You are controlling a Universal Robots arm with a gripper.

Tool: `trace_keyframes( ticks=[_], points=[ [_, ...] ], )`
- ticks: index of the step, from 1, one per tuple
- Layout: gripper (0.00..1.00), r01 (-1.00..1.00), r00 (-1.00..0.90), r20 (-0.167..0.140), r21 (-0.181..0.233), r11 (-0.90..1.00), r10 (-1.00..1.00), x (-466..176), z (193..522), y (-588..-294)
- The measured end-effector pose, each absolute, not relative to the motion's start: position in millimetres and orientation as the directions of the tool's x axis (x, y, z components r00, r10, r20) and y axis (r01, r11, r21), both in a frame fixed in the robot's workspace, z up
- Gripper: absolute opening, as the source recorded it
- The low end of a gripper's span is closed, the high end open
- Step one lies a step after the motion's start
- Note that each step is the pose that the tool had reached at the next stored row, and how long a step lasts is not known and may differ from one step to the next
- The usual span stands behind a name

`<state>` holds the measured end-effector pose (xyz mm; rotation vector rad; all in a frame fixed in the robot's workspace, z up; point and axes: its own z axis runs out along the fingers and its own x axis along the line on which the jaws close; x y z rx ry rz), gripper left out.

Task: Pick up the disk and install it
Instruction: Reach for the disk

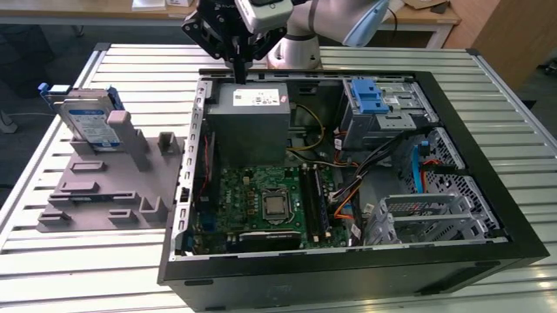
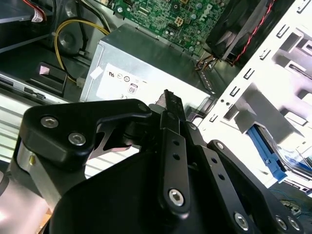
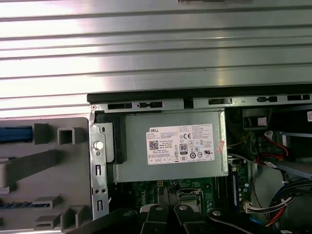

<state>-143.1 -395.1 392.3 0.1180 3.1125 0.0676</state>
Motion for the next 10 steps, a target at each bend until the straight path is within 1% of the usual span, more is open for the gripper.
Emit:
trace_keyframes(
  ticks=[10],
  points=[
    [0.11, 0.075, -0.997, -0.024, 0.044, 0.996, 0.076, -146.6, 391.5, -394.7]
  ],
)
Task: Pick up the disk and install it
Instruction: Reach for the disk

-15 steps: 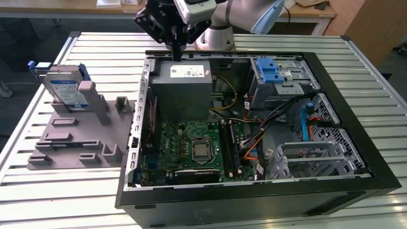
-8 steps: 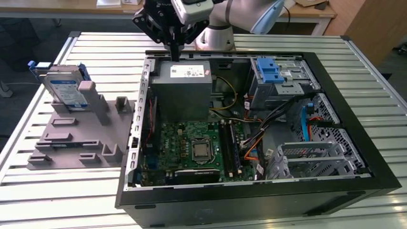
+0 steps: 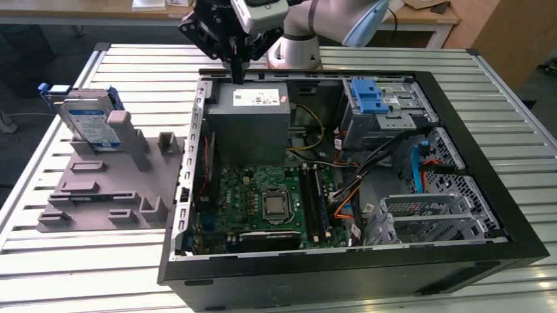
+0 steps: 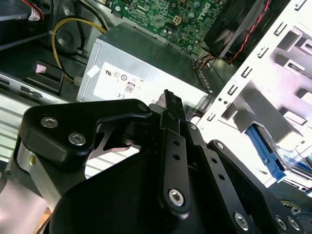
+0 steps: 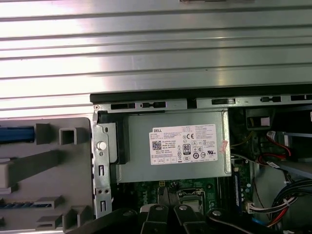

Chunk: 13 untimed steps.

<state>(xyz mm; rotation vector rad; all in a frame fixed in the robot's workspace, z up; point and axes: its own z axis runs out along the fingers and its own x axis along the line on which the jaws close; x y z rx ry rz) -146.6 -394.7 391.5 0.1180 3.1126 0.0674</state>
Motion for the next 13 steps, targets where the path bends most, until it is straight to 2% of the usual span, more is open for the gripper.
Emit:
trace_keyframes(
  ticks=[13],
  points=[
    [0.11, 0.075, -0.997, -0.024, 0.044, 0.996, 0.076, -150.4, 390.6, -394.2]
  ],
)
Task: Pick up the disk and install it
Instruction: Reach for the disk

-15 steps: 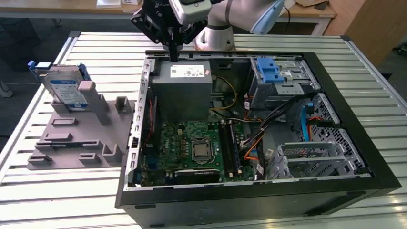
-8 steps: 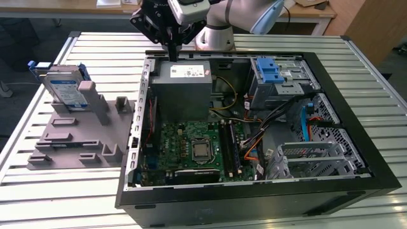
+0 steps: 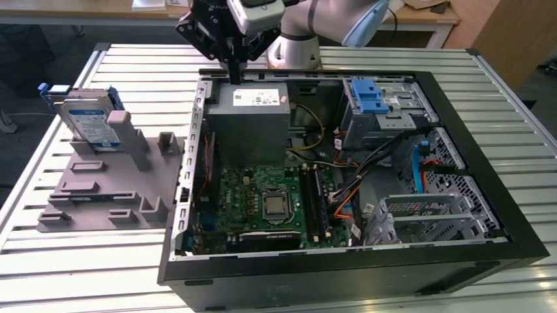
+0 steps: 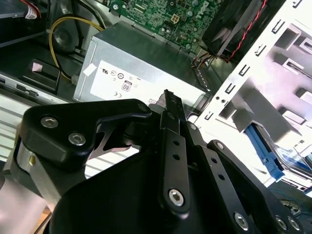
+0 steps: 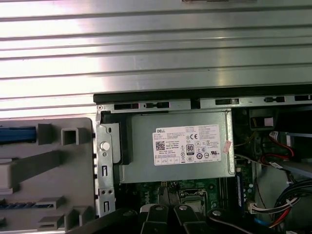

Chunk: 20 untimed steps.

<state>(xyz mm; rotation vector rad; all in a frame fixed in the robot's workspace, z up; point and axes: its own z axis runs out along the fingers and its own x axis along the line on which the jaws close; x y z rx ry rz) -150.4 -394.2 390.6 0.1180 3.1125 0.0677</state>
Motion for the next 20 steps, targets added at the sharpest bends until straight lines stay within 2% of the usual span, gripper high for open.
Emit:
trace_keyframes(
  ticks=[20],
  points=[
    [0.11, 0.075, -0.997, -0.024, 0.044, 0.996, 0.076, -157.7, 389.3, -394.1]
  ],
)
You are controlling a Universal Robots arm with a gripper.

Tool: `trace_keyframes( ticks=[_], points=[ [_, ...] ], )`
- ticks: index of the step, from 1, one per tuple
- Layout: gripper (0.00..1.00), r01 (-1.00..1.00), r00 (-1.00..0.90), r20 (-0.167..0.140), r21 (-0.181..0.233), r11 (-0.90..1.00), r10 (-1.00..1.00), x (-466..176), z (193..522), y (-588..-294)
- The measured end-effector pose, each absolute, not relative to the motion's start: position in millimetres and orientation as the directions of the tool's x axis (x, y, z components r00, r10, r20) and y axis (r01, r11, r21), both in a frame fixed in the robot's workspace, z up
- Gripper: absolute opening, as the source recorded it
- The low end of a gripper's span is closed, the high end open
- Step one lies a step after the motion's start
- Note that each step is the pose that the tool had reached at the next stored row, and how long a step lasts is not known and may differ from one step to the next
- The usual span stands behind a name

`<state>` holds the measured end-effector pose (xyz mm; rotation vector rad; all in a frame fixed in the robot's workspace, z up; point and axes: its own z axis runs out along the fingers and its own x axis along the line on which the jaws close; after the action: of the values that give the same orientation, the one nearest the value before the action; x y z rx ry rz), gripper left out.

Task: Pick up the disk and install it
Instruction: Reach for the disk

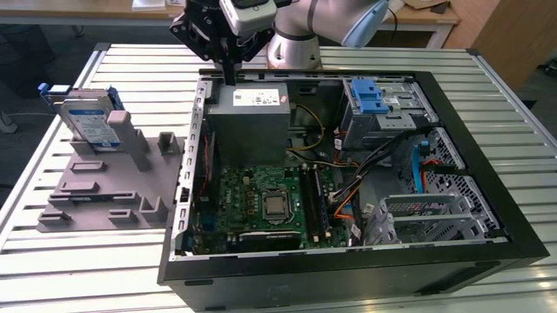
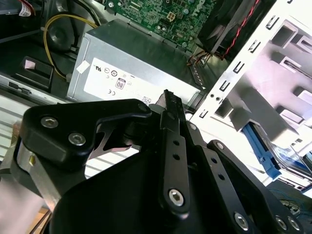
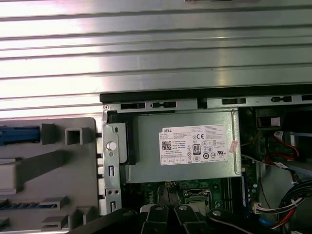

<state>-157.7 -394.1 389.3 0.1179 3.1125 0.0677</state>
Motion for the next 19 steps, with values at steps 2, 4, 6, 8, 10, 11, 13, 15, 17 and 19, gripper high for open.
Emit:
trace_keyframes(
  ticks=[2, 4, 6, 8, 10, 11, 13, 15, 17, 19],
  points=[
    [0.11, 0.075, -0.997, -0.024, 0.044, 0.996, 0.076, -158.5, 389.1, -394.1],
    [0.11, 0.075, -0.997, -0.024, 0.044, 0.996, 0.076, -159.2, 389.0, -394.1],
    [0.11, 0.075, -0.997, -0.024, 0.044, 0.996, 0.076, -159.9, 388.8, -394.1],
    [0.11, 0.075, -0.997, -0.024, 0.044, 0.996, 0.076, -160.7, 388.6, -394.1],
    [0.11, 0.075, -0.997, -0.024, 0.044, 0.996, 0.076, -161.4, 388.4, -394.1],
    [0.11, 0.075, -0.997, -0.024, 0.044, 0.996, 0.076, -161.7, 388.3, -394.1],
    [0.11, 0.075, -0.997, -0.024, 0.044, 0.996, 0.076, -162.5, 388.1, -394.1],
    [0.11, 0.075, -0.997, -0.024, 0.044, 0.996, 0.076, -163.1, 388.0, -394.1],
    [0.11, 0.075, -0.997, -0.025, 0.044, 0.996, 0.076, -163.8, 387.7, -394.0],
    [0.11, 0.075, -0.997, -0.024, 0.044, 0.996, 0.076, -164.5, 387.5, -394.0]
  ],
)
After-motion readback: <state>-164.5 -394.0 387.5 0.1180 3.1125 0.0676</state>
